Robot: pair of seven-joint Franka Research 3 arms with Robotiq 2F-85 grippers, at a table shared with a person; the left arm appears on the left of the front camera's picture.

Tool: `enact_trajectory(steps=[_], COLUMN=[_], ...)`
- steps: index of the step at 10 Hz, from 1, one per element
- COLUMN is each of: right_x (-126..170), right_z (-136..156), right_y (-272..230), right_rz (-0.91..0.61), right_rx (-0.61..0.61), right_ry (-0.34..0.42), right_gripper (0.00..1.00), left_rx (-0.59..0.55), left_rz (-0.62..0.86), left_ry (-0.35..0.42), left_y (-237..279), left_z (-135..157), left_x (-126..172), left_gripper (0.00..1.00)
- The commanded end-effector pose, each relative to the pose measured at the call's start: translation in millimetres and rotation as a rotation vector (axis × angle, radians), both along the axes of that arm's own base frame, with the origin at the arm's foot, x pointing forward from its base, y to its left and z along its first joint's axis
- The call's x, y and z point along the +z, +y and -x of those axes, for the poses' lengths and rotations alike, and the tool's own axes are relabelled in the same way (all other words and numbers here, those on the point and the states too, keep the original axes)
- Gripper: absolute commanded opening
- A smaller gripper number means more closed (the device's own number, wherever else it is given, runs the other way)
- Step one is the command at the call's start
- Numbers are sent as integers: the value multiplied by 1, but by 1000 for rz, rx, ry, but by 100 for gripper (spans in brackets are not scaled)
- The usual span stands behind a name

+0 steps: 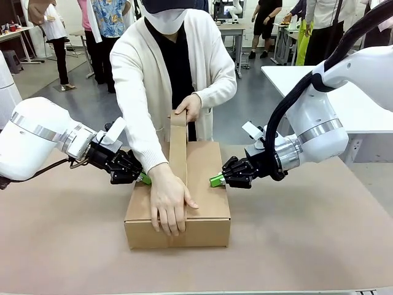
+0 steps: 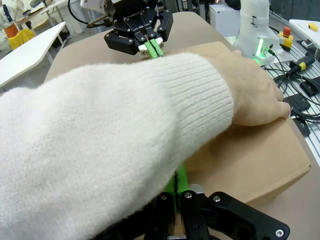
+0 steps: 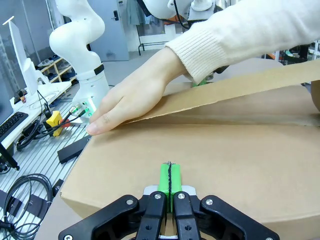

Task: Wrap the clocks to prevent damage.
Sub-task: After the human seals the box with tape, release both hands from the side flaps of the Package Box.

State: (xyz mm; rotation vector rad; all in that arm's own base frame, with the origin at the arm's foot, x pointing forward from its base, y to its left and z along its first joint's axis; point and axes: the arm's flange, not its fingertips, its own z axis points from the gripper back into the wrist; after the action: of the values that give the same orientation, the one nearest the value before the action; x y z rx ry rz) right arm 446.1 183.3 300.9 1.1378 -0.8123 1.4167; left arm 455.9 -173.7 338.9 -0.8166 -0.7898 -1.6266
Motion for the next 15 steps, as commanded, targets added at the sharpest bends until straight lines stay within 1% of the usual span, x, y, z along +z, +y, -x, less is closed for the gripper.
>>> enact_trajectory(steps=[1,15], right_x=[-4,-4], right_z=[0,0], right_y=[1,1], right_rz=[7,7], right_rx=[-7,-7], right_ry=[4,4], right_gripper=[1,1], left_rx=[5,5], left_rz=[-20,-20], left_ry=[-1,-1], left_y=[0,0], left_z=[1,1], left_x=[-9,-9], left_gripper=[0,0])
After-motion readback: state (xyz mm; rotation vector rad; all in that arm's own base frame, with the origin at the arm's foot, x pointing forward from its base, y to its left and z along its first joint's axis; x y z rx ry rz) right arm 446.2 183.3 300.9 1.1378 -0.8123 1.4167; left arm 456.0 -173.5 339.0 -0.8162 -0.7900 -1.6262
